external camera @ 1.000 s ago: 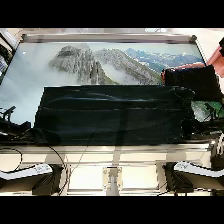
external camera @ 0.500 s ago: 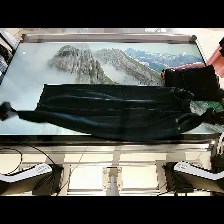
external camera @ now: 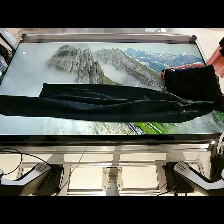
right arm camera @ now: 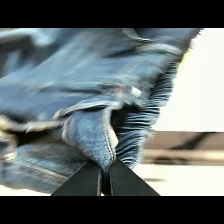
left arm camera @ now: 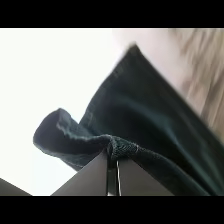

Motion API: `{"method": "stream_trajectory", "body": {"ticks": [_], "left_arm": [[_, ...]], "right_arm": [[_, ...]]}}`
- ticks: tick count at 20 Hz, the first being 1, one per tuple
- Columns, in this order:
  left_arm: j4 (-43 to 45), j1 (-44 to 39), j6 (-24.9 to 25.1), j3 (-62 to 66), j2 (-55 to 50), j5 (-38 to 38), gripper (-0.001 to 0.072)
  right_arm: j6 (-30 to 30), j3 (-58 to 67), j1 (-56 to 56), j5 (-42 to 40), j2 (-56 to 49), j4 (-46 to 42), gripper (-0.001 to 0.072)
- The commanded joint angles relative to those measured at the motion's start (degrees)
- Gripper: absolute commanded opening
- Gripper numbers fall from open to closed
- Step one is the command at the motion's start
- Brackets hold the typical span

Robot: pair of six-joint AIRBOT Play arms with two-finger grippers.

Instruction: Fold the clothes and pants, and hang the long-sleeved shirts on hangers.

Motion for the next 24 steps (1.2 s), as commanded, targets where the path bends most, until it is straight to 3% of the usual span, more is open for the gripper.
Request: {"method": "stream_trajectory", "body": {"ticks": [1,7,9,14,18,21,24], "left_arm": [[-0.6,2.4,-3.3,0.3,1.6,2.2,0.0021],[12.3,-2.4,-5.0,0.3,2.4,2.7,0.0021],[17.9,-5.8,-5.4,0.3,1.7,2.5,0.0020],[22.5,-18.4,-5.2,0.3,-6.0,0.9,0.0019],[25.1,-29.4,-9.4,2.5,-15.7,5.7,0.0019],[32.5,-37.5,-15.8,11.8,-25.6,5.7,0.0019],[40.7,-43.6,-21.5,22.6,-34.1,5.7,0.0019]], "right_arm": [[7.5,0.4,0.0,-4.7,6.5,-10.4,0.0028],[12.1,0.4,0.0,-9.4,17.1,-18.0,0.0028],[12.1,0.4,0.0,-8.5,17.0,-17.9,0.0027],[12.1,0.3,0.0,-4.8,9.9,-15.1,0.0026],[13.0,0.1,0.1,0.8,-0.5,-13.4,0.0026],[13.2,0.1,2.1,1.6,-7.9,-15.1,0.0026],[16.0,0.1,4.4,-7.5,-13.4,-15.3,0.0027]]}}
